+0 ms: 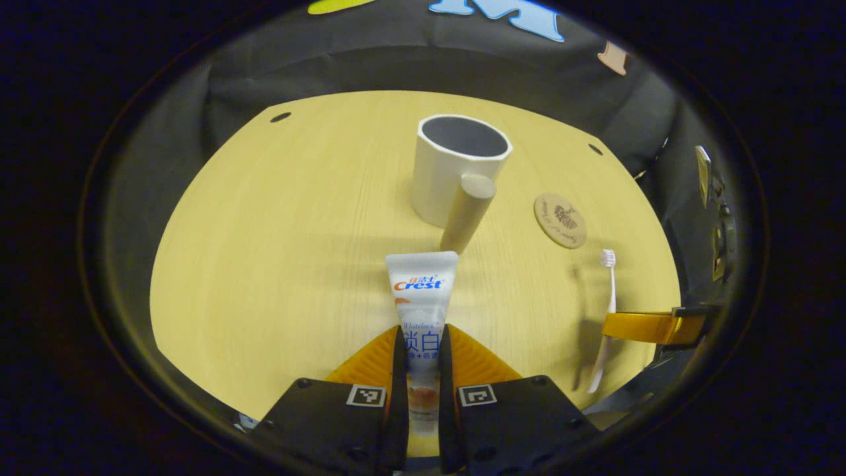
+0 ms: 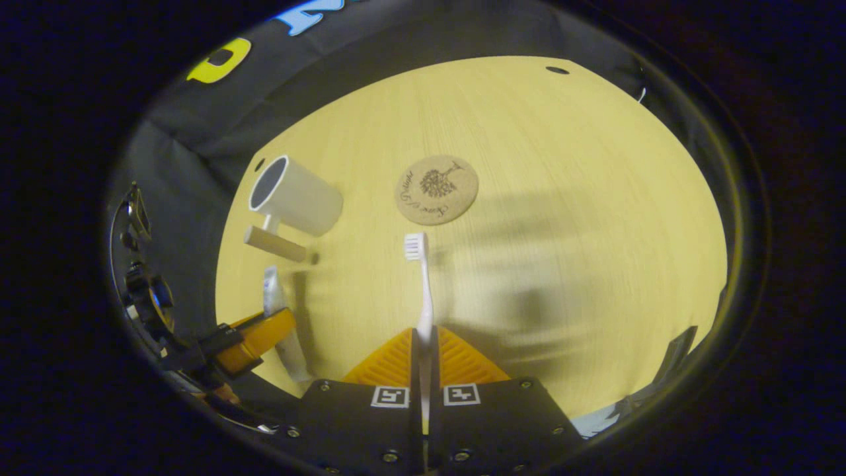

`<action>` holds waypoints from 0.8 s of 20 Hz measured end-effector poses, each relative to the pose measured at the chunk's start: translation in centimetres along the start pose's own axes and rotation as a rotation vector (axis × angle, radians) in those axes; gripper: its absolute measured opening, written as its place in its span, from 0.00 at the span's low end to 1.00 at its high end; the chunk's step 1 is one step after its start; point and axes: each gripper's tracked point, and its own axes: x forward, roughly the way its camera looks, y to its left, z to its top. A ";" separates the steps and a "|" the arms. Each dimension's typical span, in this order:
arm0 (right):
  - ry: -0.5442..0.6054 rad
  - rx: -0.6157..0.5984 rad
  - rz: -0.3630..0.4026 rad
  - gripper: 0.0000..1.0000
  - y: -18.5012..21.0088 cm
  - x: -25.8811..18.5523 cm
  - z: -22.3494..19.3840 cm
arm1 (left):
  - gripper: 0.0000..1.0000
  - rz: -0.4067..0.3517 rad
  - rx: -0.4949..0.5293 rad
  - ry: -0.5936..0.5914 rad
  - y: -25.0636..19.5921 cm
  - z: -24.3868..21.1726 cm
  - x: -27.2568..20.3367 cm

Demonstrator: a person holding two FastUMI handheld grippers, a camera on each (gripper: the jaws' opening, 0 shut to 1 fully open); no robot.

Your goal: Put the toothbrush and toothpaste on the desktop into the cup, then pick up the cup and place it on the coaster on the desktop.

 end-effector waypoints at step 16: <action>-0.330 -0.058 0.203 0.04 4.9 -5.8 7.4 | 0.24 -0.022 -0.130 -0.572 2.5 14.8 -9.6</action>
